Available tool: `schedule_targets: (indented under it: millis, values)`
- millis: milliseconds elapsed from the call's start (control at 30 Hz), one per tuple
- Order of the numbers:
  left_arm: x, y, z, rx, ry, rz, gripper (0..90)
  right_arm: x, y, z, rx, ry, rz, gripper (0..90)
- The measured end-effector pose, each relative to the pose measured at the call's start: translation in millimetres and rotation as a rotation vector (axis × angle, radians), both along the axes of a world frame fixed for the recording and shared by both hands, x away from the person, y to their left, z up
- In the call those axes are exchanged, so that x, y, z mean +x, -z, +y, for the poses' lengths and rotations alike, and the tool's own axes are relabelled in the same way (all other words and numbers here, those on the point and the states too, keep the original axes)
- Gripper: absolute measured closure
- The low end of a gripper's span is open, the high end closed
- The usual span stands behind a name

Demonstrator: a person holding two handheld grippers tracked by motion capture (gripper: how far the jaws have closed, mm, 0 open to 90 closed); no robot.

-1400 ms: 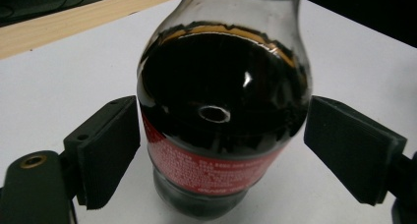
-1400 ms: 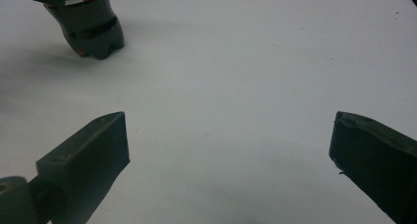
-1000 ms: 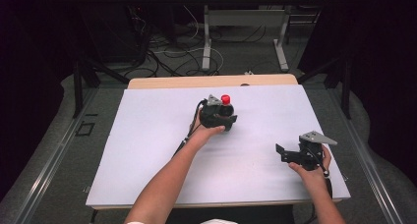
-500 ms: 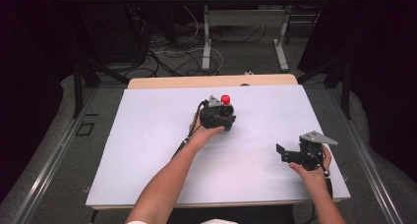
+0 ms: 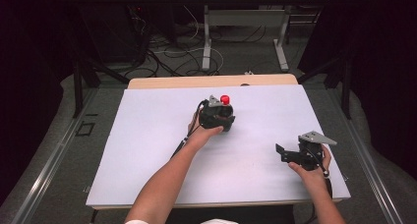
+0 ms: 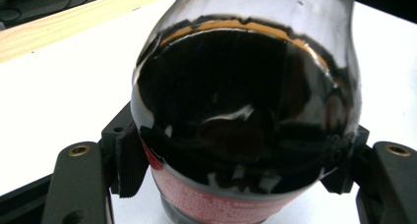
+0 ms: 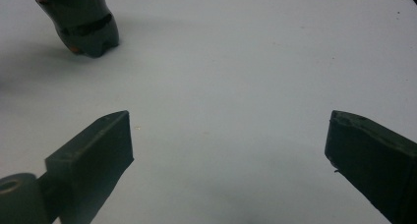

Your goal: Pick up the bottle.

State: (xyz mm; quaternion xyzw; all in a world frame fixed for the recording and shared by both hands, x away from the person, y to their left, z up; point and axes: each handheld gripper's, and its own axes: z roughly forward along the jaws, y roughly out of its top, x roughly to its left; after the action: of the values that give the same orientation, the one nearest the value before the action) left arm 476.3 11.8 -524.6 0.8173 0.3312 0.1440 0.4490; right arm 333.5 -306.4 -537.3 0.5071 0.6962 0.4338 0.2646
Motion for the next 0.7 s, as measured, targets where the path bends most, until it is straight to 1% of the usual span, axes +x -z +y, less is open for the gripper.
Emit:
schedule_targets:
  millis: [33, 67, 100, 133, 167, 200, 233, 267, 333, 367, 400, 433, 467, 500, 533, 567, 600, 633, 667, 700]
  values:
    - [-1.1, -1.7, 0.7, -0.002, 0.006, 0.0, 29.0, -1.0, -1.1, 1.1, -0.001, -0.001, 0.006, 7.6]
    - [-2.9, -3.4, 0.8, -0.011, 0.009, -0.002, 29.0, -1.4, -1.9, 0.7, -0.022, -0.012, -0.004, 9.4]
    - [-4.4, -6.5, 1.8, -0.009, 0.024, 0.002, 29.0, -1.8, -2.5, 2.8, -0.02, -0.009, -0.01, 12.0]
    - [-6.9, -8.7, 2.2, -0.008, 0.034, -0.001, 29.1, -2.6, -4.1, 3.4, -0.029, -0.02, -0.011, 15.6]
    - [-9.8, -11.7, 2.6, -0.008, 0.043, 0.001, 29.1, -3.0, -5.2, 5.1, -0.028, -0.031, -0.019, 15.7]
    - [-9.8, -11.7, 2.6, -0.008, 0.043, 0.001, 29.1, -3.4, -6.1, 7.7, -0.025, -0.031, -0.031, 15.9]
    - [-17.0, -17.2, 3.0, -0.021, 0.06, -0.011, 29.1, -4.6, -8.3, 9.3, -0.02, -0.043, -0.018, 16.7]
    - [-20.4, -19.9, 3.8, -0.02, 0.068, -0.015, 29.1, -4.4, -10.0, 10.9, -0.028, -0.066, -0.035, 18.9]
    - [-28.0, -26.3, 6.0, -0.029, 0.085, -0.014, 29.1, -7.9, -14.8, 15.3, -0.031, -0.095, -0.042, 23.2]
    - [-31.1, -29.0, 7.2, -0.023, 0.094, -0.016, 29.1, -9.0, -17.2, 17.3, -0.026, -0.111, -0.047, 25.4]
    - [-35.2, -31.6, 8.6, -0.019, 0.102, -0.015, 29.1, -9.9, -19.5, 19.4, -0.022, -0.114, -0.055, 26.4]
    - [-38.9, -33.9, 9.9, -0.018, 0.106, -0.024, 29.1, -10.5, -22.1, 21.8, -0.008, -0.131, -0.059, 28.5]
    - [-44.0, -36.6, 11.5, -0.015, 0.115, -0.012, 29.1, -11.6, -24.7, 24.9, 0.013, -0.143, -0.051, 30.8]
    - [-46.6, -38.2, 13.0, -0.012, 0.121, -0.026, 29.1, -13.3, -28.9, 27.1, 0.019, -0.161, -0.032, 31.6]
    - [-50.7, -40.3, 15.0, -0.012, 0.128, -0.02, 29.1, -14.3, -31.6, 29.9, 0.029, -0.166, -0.03, 32.2]
    - [-54.5, -42.0, 16.9, -0.013, 0.13, -0.017, 29.1, -15.4, -35.1, 33.2, 0.022, -0.162, -0.039, 33.7]
    - [-57.3, -43.5, 18.9, -0.009, 0.136, -0.027, 29.1, -17.0, -39.0, 36.1, 0.031, -0.182, -0.034, 34.6]
    - [-60.4, -44.2, 20.3, -0.011, 0.141, -0.025, 29.1, -17.7, -42.4, 39.4, 0.037, -0.193, -0.047, 35.1]
    - [-64.7, -45.1, 22.1, -0.016, 0.145, -0.014, 29.1, -18.9, -45.8, 42.2, 0.038, -0.203, -0.052, 35.6]
    - [-67.4, -45.8, 23.9, -0.012, 0.151, -0.012, 29.1, -19.7, -49.7, 46.8, 0.044, -0.227, -0.071, 35.8]
